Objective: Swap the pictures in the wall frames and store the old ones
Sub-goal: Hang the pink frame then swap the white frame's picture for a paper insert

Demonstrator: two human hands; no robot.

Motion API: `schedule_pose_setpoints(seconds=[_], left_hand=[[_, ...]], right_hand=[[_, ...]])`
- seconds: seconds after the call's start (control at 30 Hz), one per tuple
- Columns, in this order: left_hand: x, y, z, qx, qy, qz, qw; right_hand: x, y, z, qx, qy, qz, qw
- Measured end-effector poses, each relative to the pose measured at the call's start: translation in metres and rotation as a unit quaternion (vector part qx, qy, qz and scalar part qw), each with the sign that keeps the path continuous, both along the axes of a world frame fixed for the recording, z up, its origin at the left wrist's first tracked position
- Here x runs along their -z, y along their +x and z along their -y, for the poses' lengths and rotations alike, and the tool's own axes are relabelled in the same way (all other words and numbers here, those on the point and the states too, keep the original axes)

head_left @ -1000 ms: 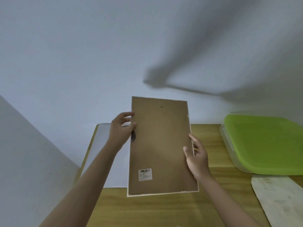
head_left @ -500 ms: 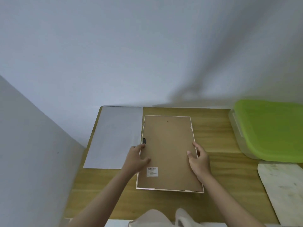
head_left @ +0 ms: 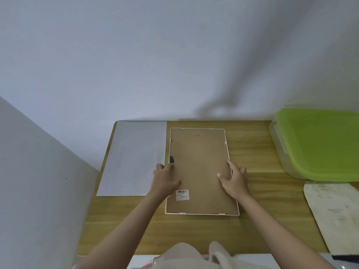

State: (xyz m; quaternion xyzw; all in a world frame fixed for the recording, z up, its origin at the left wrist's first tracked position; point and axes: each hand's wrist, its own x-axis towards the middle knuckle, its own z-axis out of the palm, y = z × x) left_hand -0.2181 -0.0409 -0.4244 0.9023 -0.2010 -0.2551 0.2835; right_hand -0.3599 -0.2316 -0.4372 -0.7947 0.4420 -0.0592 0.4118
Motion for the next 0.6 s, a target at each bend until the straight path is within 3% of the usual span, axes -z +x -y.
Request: schedule_pose_setpoints(seconds=[0.3, 0.6], left_hand=[[0.005, 0.001, -0.002, 0.048, -0.018, 0.061, 0.997], [0.002, 0.006, 0.002, 0.063, 0.000, 0.059, 0.996]], right_hand=[[-0.008, -0.051, -0.010, -0.178, -0.007, -0.027, 0.984], [-0.017, -0.071, -0.018, -0.213, -0.015, -0.028, 0.977]])
